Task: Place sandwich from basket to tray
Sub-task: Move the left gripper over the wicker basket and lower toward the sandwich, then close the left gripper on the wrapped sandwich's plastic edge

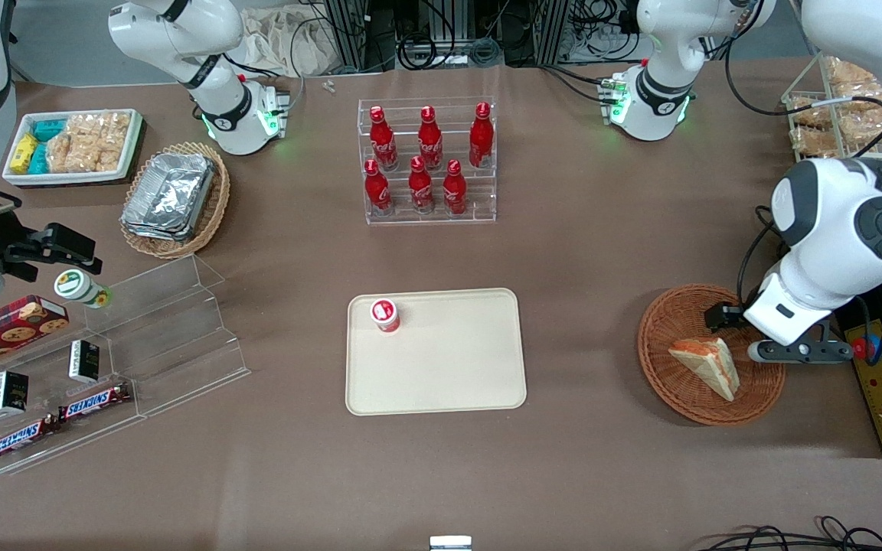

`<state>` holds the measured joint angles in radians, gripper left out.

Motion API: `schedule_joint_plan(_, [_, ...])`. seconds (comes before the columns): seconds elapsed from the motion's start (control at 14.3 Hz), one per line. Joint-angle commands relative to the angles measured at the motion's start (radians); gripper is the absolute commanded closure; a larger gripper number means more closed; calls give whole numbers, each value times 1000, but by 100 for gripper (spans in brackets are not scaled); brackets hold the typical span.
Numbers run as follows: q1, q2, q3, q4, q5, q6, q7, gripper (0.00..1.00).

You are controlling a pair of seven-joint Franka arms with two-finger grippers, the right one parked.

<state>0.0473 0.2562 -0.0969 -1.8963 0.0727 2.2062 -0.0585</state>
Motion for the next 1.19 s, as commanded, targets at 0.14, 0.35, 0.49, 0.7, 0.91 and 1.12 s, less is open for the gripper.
schedule_joint_plan(0.14, [0, 34, -1, -18, -47, 68, -107, 0])
schedule_joint_plan(0.35, [2, 81, -1, -15, -48, 127, -234, 1])
schedule_joint_plan(0.49, [2, 107, 0, -15, -48, 156, -239, 1])
schedule_joint_plan(0.7, [3, 136, 0, -12, -47, 188, -270, 1])
schedule_joint_plan(0.91, [3, 166, 2, -12, -39, 219, -271, 1])
schedule_joint_plan(1.12, [3, 182, 2, -4, -34, 221, -271, 3])
